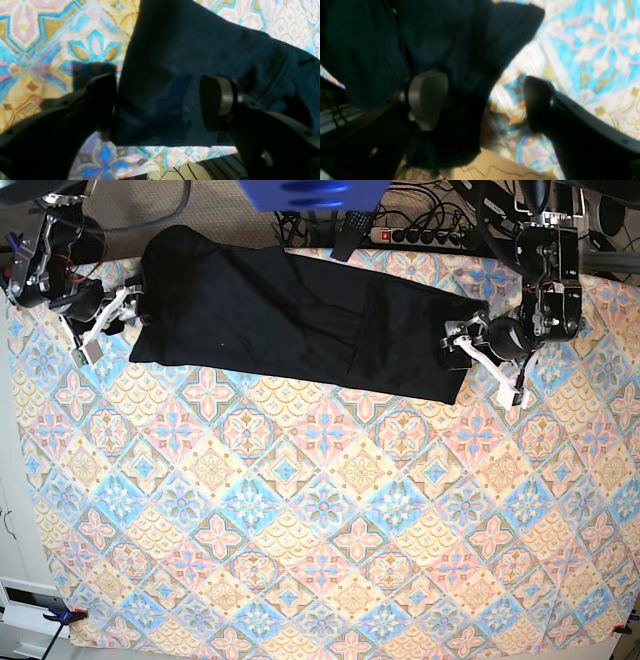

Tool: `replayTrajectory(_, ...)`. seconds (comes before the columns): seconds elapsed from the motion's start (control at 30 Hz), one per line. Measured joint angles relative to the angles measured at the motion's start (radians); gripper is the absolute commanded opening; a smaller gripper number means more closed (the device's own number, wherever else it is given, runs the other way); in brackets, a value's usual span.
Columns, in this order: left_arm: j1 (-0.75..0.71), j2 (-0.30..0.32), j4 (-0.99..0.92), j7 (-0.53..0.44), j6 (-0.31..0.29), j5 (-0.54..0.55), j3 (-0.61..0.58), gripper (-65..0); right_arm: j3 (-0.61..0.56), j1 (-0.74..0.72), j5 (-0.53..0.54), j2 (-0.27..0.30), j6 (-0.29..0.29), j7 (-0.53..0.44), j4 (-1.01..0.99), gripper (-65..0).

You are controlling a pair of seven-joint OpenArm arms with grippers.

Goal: Fold the T-shirt properly

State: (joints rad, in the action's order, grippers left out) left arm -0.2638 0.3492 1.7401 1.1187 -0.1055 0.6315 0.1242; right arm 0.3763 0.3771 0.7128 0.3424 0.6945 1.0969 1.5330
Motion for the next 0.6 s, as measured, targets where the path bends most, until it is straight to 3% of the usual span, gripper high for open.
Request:
replayTrajectory(0.17,0.0,-0.002,0.0,0.0,-0.001,0.004,0.0,-13.8,-0.01,0.011,-0.009,-0.047,0.0,0.015,-0.01,-14.8)
replayTrajectory(0.6,0.0,0.0,0.0,0.0,-0.001,0.003,0.0,-13.8,-0.005,-0.029,0.014,-0.081,0.008,-0.012,-0.129,-14.8)
